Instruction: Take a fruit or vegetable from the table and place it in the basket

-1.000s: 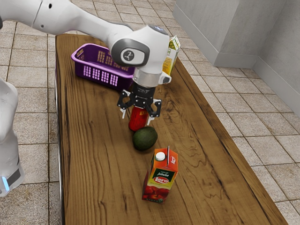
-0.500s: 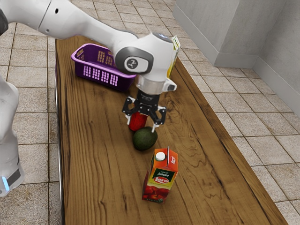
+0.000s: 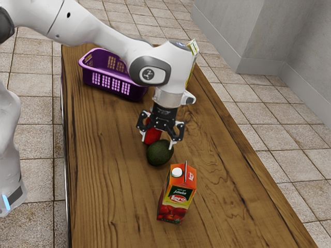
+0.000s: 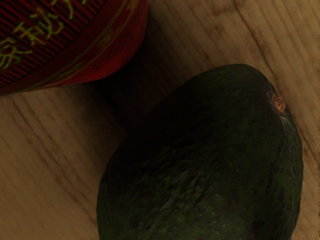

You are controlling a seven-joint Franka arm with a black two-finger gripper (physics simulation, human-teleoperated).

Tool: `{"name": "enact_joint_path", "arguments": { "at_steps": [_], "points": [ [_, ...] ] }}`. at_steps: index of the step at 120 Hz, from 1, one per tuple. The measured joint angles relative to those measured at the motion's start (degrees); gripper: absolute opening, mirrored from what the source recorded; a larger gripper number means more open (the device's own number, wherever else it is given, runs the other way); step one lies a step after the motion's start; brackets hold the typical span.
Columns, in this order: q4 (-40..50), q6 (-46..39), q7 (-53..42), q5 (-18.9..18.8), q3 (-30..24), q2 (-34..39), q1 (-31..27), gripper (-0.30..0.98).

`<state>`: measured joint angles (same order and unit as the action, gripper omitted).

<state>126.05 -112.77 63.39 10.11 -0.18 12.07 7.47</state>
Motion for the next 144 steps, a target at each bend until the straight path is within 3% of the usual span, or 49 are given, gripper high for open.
{"name": "enact_joint_path", "arguments": {
  "at_steps": [144],
  "points": [
    [1.8,-4.9,-1.5,0.5,0.5,-1.5,-0.7,0.68]
  ]
}}
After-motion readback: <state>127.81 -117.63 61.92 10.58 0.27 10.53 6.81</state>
